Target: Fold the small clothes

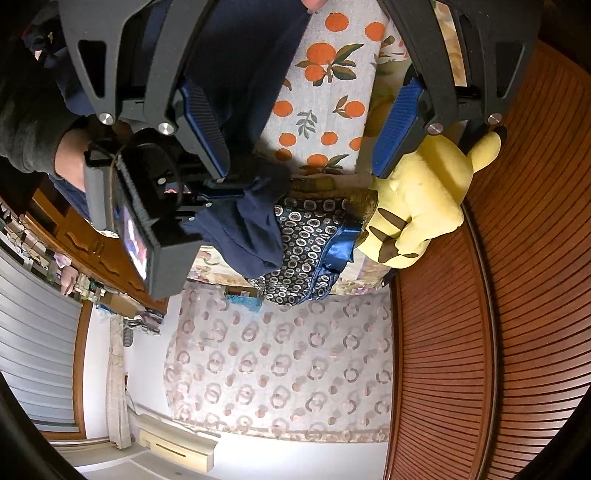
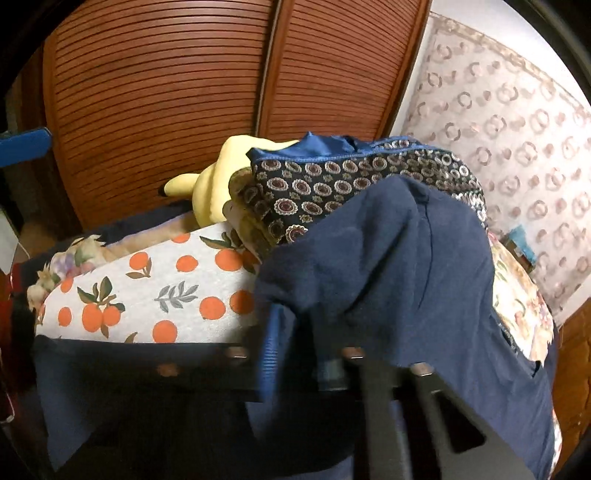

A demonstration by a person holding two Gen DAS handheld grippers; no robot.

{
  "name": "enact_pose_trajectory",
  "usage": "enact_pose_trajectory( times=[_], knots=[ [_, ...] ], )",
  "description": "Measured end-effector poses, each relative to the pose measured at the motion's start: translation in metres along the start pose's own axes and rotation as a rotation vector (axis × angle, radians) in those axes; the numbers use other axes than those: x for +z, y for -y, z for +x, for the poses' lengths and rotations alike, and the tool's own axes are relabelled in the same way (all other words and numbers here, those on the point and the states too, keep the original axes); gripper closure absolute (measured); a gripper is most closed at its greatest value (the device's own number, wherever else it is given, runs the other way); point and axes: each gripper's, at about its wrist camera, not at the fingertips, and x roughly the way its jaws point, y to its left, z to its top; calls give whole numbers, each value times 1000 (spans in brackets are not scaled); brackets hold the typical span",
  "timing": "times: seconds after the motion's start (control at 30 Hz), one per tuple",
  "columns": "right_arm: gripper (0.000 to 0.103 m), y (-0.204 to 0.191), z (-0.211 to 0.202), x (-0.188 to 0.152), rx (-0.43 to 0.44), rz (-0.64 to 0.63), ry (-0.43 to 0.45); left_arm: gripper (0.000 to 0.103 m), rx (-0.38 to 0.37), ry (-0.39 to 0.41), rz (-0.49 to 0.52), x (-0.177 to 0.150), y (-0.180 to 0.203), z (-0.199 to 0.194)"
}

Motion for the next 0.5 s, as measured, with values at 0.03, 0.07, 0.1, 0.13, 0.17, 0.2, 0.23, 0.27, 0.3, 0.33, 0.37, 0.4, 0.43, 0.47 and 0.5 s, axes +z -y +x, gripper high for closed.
enact_pose_trajectory(
  times=[0.03, 0.07, 0.1, 0.13, 0.17, 0.2, 0.23, 0.27, 0.3, 0.33, 0.37, 0.4, 0.43, 0.47, 0.5],
  knots=[
    [95, 2, -3, 1, 6, 4, 7, 23, -2, 0, -1, 0, 0, 0],
    [96, 5, -10, 1, 8, 16, 20, 23, -3, 0, -2, 0, 0, 1],
    [96, 10, -20, 0, 9, 26, 37, 23, -4, 1, -2, -1, 1, 1],
    [97, 13, -25, 0, 6, 35, 55, 23, -4, 1, -2, -1, 1, 1],
    [97, 16, -35, -1, 3, 51, 79, 23, -5, 1, -3, -1, 1, 2],
    [97, 20, -43, -1, 0, 68, 107, 23, -8, 1, -4, -2, 2, 2],
    [97, 25, -52, -2, 0, 88, 139, 23, -11, 1, -4, -2, 3, 3],
    [97, 29, -60, -2, -4, 106, 167, 23, -13, 0, -3, -3, 4, 4],
    [98, 35, -69, -2, -10, 125, 197, 23, -15, -1, -2, -4, 5, 4],
    [98, 40, -78, -4, -18, 140, 215, 23, -18, -3, -1, -4, 7, 5],
    [98, 47, -86, -6, -36, 160, 233, 23, -21, -4, 1, -5, 8, 6],
    [98, 53, -93, -9, -57, 180, 247, 23, -25, -5, 2, -5, 10, 7],
    [98, 60, -98, -13, -81, 203, 256, 23, -29, -6, 4, -6, 11, 7],
    [98, 70, -104, -19, -120, 240, 259, 23, -34, -6, 6, -6, 14, 8],
    [98, 81, -108, -26, -158, 290, 252, 23, -37, -7, 10, -6, 16, 8]
  ],
)
